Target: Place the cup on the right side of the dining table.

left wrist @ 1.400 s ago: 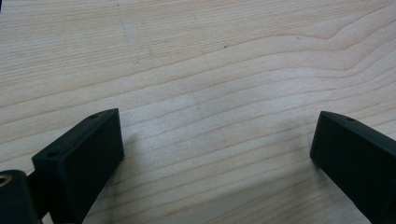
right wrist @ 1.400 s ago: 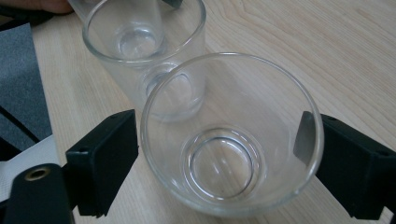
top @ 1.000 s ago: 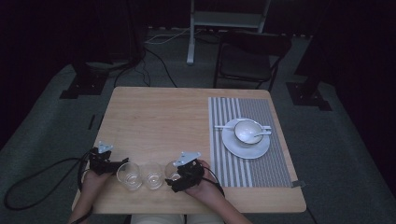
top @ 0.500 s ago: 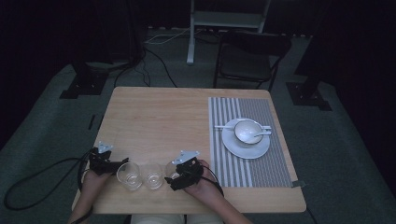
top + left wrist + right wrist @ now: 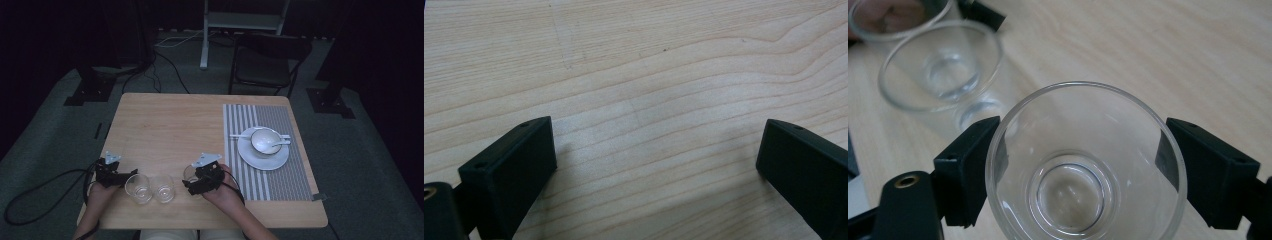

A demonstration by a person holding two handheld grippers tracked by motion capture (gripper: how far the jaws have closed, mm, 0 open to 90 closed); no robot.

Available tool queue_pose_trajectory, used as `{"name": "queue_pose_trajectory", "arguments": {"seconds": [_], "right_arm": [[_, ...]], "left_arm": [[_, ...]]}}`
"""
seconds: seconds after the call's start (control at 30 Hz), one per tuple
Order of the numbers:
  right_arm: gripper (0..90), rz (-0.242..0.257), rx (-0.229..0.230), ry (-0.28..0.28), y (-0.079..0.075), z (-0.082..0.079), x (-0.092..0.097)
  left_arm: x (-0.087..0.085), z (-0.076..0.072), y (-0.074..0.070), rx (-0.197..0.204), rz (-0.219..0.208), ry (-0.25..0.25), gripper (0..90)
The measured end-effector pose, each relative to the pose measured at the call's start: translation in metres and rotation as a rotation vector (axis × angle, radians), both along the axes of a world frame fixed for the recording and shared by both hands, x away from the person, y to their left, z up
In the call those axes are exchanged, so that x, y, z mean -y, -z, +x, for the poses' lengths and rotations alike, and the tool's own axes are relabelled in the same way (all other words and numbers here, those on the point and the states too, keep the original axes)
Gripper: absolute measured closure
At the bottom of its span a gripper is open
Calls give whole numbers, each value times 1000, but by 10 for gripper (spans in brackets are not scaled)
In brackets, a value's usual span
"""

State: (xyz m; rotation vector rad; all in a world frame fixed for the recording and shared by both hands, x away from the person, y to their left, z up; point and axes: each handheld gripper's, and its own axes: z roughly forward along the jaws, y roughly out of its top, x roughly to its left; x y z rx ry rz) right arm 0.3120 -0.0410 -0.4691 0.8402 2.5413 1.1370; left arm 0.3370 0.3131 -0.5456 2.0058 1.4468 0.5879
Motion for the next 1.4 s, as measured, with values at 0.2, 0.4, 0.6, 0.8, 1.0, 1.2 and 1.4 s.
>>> {"name": "queue_pose_trajectory", "arguments": {"seconds": [0.2, 0.4, 0.6, 0.8, 1.0, 1.2, 1.4], "right_arm": [[177, 17, 20, 31, -16, 11, 8], [178, 9, 43, 65, -27, 30, 15], [178, 3, 54, 109, -40, 49, 24], [178, -13, 59, 146, -51, 69, 32], [178, -14, 75, 207, -66, 91, 47], [178, -25, 83, 284, -82, 122, 66], [178, -44, 103, 379, -96, 154, 88]], "left_arm": [[0, 0, 0, 1, 0, 0, 31], [0, 0, 0, 0, 0, 1, 31], [0, 0, 0, 4, -2, 0, 31], [0, 0, 0, 3, -1, 1, 31], [0, 0, 0, 3, -1, 0, 31], [0, 0, 0, 2, 0, 2, 31], [0, 0, 0, 3, -2, 2, 31]]}}
